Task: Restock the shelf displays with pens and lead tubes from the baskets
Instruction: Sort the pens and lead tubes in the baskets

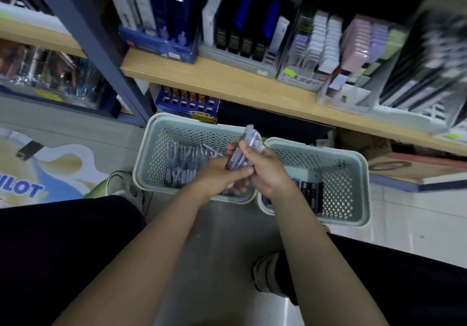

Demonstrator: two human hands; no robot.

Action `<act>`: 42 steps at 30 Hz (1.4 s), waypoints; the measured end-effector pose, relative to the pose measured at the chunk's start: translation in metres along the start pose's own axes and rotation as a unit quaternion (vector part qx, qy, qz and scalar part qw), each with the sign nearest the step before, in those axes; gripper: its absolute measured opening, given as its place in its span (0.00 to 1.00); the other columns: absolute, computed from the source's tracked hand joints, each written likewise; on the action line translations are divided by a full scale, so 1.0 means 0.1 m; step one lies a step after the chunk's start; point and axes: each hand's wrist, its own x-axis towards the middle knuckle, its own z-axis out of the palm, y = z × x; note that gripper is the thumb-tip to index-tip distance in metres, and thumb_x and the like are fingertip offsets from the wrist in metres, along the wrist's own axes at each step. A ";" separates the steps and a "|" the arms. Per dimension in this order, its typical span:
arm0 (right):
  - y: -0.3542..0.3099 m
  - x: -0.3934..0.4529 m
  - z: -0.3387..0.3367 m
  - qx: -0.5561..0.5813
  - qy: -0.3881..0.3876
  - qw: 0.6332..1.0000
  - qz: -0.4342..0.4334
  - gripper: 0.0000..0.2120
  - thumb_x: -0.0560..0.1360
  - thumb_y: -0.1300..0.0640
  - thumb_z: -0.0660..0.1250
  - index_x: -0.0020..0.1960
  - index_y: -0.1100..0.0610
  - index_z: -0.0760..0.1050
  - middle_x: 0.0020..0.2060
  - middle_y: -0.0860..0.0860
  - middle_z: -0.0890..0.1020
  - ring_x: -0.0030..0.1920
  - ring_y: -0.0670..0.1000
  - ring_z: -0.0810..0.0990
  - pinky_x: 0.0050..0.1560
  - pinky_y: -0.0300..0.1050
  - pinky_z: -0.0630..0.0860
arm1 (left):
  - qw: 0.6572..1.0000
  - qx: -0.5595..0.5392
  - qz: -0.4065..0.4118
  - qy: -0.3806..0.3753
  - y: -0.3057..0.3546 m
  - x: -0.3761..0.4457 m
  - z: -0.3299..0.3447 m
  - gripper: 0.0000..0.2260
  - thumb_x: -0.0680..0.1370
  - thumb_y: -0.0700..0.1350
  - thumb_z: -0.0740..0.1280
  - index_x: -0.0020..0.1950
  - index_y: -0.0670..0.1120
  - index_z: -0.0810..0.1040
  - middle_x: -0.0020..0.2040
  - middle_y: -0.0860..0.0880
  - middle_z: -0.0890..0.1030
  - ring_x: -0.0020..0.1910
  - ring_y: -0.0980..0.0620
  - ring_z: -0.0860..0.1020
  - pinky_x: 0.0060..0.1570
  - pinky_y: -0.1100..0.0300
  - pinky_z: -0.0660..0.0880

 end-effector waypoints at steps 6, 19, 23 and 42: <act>-0.02 -0.19 -0.19 0.004 -0.001 1.000 0.001 0.10 0.79 0.56 0.67 0.56 0.61 0.77 0.51 0.56 0.85 0.41 0.54 0.85 0.34 0.47 0.82 | 1.000 0.020 -0.007 -0.010 0.12 -0.07 0.27 0.03 0.80 0.43 0.70 0.50 0.44 0.81 0.38 0.46 0.84 0.34 0.54 0.83 0.29 0.64 0.76; -0.07 -0.29 -0.70 0.158 0.046 0.984 -0.062 0.02 0.79 0.60 0.67 0.49 0.59 0.76 0.49 0.58 0.83 0.50 0.55 0.82 0.53 0.50 0.81 | 0.993 0.074 -0.036 -0.090 0.02 0.06 0.61 0.09 0.80 0.44 0.69 0.59 0.46 0.77 0.42 0.47 0.84 0.37 0.52 0.81 0.34 0.59 0.74; -0.14 -0.30 -0.86 0.183 0.082 0.974 -0.110 0.04 0.81 0.58 0.65 0.47 0.56 0.76 0.49 0.56 0.84 0.48 0.53 0.83 0.50 0.49 0.81 | 0.991 0.077 -0.050 -0.097 -0.06 0.06 0.65 0.08 0.80 0.44 0.69 0.59 0.46 0.76 0.42 0.47 0.84 0.37 0.51 0.82 0.32 0.60 0.73; 0.27 -0.27 -0.62 0.067 0.073 0.995 -0.001 0.18 0.80 0.63 0.66 0.66 0.73 0.72 0.57 0.67 0.80 0.51 0.59 0.82 0.51 0.48 0.83 | 0.998 -0.001 -0.032 0.045 -0.17 0.09 0.44 0.03 0.80 0.42 0.70 0.53 0.46 0.79 0.38 0.47 0.82 0.36 0.49 0.76 0.30 0.60 0.70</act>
